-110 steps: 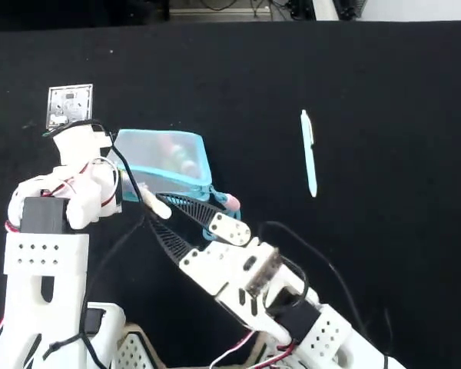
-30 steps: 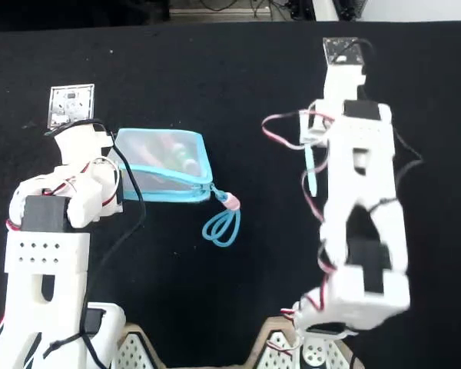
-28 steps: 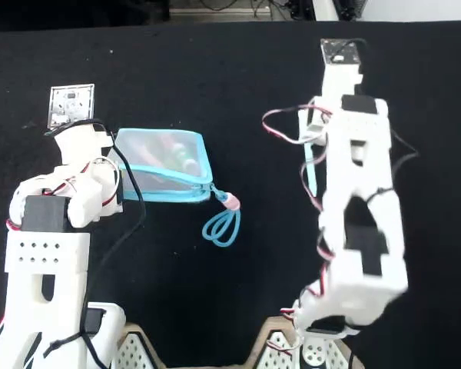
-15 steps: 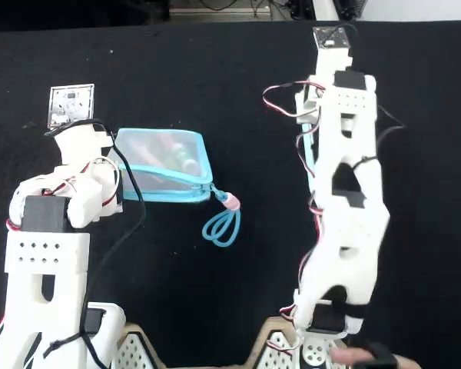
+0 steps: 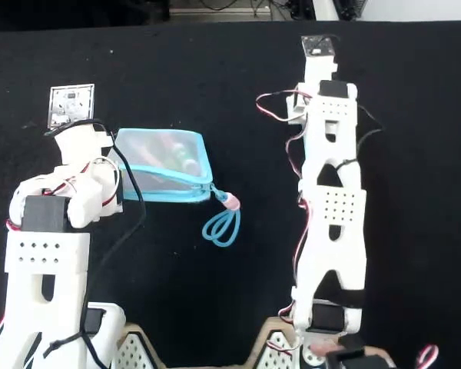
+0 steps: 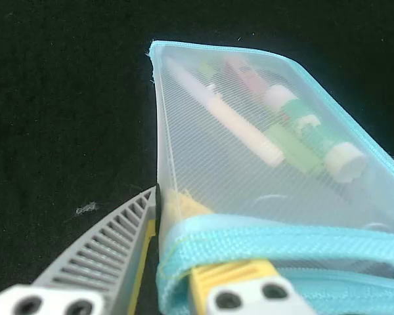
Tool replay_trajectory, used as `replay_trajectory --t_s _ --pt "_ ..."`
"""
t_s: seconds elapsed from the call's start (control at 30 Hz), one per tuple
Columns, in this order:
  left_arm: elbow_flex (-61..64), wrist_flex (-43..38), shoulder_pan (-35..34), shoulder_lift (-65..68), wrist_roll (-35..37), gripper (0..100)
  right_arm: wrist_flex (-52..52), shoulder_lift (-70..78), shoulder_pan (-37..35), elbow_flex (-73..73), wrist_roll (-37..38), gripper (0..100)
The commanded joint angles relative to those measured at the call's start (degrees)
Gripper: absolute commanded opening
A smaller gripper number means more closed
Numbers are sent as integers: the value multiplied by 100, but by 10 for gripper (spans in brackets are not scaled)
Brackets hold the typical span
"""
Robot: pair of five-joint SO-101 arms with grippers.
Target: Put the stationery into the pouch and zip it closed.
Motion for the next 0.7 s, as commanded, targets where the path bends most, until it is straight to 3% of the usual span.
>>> replay_trajectory --t_s 0.0,0.07,0.2,0.5,0.67 --pt "-75 26 -40 9 0 30 633 127 -149 -752 624 190" --pt "-75 26 -40 9 0 30 985 198 -167 -963 888 160" --pt "-75 26 -40 9 0 30 1345 277 -176 -1437 1108 5" --pt "-75 26 -40 9 0 30 2866 295 -273 -2897 1108 11" --pt "-75 18 -40 9 0 30 2901 259 -352 -2932 1108 11"
